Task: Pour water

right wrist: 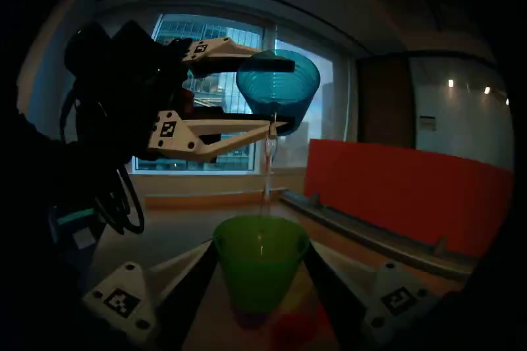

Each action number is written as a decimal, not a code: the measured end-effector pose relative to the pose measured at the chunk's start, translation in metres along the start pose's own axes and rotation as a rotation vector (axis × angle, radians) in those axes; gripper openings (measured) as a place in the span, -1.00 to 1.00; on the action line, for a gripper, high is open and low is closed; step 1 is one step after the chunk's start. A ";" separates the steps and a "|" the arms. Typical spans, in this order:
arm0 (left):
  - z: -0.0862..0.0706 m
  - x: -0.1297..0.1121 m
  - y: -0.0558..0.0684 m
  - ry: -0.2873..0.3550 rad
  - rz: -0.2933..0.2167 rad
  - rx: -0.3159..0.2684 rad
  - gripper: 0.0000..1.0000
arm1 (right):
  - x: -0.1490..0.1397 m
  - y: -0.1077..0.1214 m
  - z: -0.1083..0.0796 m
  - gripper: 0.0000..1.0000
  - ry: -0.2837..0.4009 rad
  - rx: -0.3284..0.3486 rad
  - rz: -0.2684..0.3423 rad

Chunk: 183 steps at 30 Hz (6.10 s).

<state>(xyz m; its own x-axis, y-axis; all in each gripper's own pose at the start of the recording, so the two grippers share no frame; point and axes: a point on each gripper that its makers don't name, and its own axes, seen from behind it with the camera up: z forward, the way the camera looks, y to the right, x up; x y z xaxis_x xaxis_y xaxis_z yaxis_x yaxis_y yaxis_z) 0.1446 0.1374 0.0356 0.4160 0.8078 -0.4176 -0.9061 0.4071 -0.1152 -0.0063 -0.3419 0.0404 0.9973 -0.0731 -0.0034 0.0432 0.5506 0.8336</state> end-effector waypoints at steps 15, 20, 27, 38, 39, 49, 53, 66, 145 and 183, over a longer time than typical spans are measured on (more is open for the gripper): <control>-0.001 0.002 -0.008 0.004 0.033 0.017 0.68 | 0.001 0.000 -0.001 0.81 0.001 0.000 -0.003; -0.002 0.004 -0.007 0.007 0.048 0.018 0.68 | 0.001 0.000 -0.001 0.81 0.001 -0.001 -0.003; -0.003 0.007 -0.008 0.011 0.073 0.021 0.68 | 0.000 -0.001 -0.002 0.81 0.001 0.000 -0.005; -0.002 0.012 -0.017 0.018 0.104 0.034 0.68 | 0.001 -0.001 -0.003 0.81 0.004 0.000 -0.009; -0.002 0.012 -0.018 0.019 0.107 0.034 0.68 | 0.001 -0.001 -0.003 0.81 0.003 0.000 -0.009; -0.001 0.015 -0.020 0.023 0.145 0.032 0.68 | 0.001 0.000 -0.004 0.81 0.007 0.000 -0.011; -0.001 0.015 -0.022 0.022 0.158 0.029 0.68 | 0.001 0.000 -0.005 0.81 0.007 0.000 -0.011; 0.001 0.015 -0.027 0.016 0.192 0.029 0.68 | 0.002 -0.001 -0.004 0.81 0.008 0.001 -0.012; -0.003 0.038 -0.029 0.036 0.485 0.057 0.68 | 0.011 0.000 -0.007 0.81 0.029 -0.009 -0.022; 0.004 0.020 -0.025 0.048 -0.393 -0.008 0.67 | 0.014 0.008 -0.007 0.81 0.044 -0.027 -0.021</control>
<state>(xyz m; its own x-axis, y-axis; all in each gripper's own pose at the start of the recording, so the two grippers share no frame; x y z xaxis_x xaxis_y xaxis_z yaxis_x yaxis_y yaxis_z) 0.1763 0.1452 0.0335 0.7272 0.5703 -0.3820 -0.6794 0.6775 -0.2818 0.0086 -0.3329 0.0429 0.9978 -0.0484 -0.0454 0.0649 0.5717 0.8179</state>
